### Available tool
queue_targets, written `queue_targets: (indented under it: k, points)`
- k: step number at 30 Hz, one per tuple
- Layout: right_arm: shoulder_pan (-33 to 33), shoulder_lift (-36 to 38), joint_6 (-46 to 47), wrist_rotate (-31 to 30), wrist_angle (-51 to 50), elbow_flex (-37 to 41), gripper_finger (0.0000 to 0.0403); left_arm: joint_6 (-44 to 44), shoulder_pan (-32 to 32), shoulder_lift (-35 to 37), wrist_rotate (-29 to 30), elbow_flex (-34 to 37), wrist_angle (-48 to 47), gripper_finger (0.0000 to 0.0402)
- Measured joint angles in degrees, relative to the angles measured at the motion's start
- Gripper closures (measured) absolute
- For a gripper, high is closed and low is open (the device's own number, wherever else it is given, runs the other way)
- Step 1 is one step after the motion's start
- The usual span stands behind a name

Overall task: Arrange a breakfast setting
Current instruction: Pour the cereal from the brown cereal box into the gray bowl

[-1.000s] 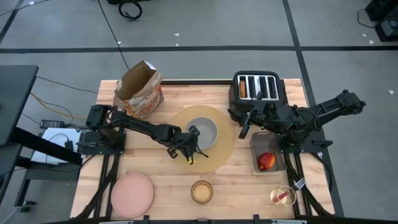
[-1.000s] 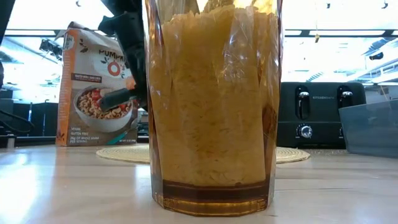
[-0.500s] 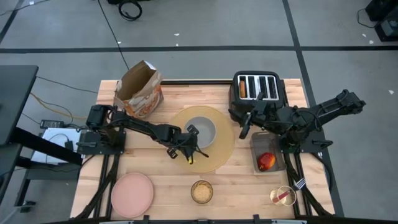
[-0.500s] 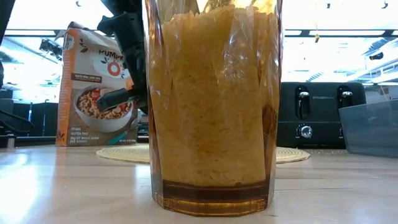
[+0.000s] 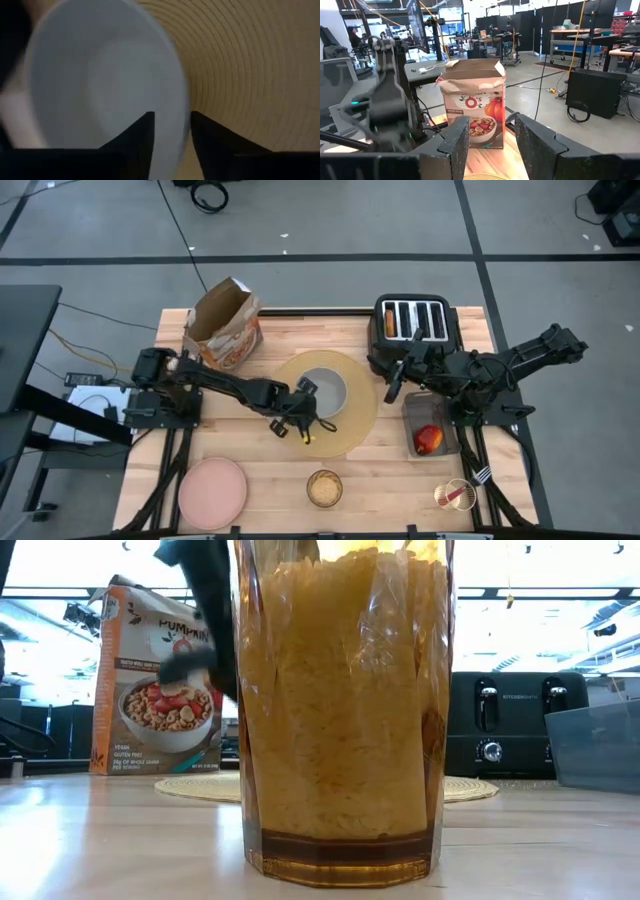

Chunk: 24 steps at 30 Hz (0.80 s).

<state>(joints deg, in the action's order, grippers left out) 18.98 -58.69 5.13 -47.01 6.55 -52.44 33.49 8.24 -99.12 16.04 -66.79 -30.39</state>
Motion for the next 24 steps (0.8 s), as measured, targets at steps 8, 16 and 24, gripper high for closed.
queue_targets:
  k: [8,16,24]
  points:
    - [-2.63,-2.32,1.2,2.07,-0.44,-0.03,0.0228,-24.42,2.29,13.4,-3.84,-9.78,-19.1,0.0239]
    - [-6.82,-10.43,9.54,6.5,6.97,-0.05,0.0228,-34.75,2.23,26.71,-13.08,-11.6,-23.02,0.0239]
    - [-7.79,-23.74,21.64,-6.5,-8.69,-16.18,0.0229,-26.84,2.13,40.28,-11.84,-11.58,-23.7,0.024]
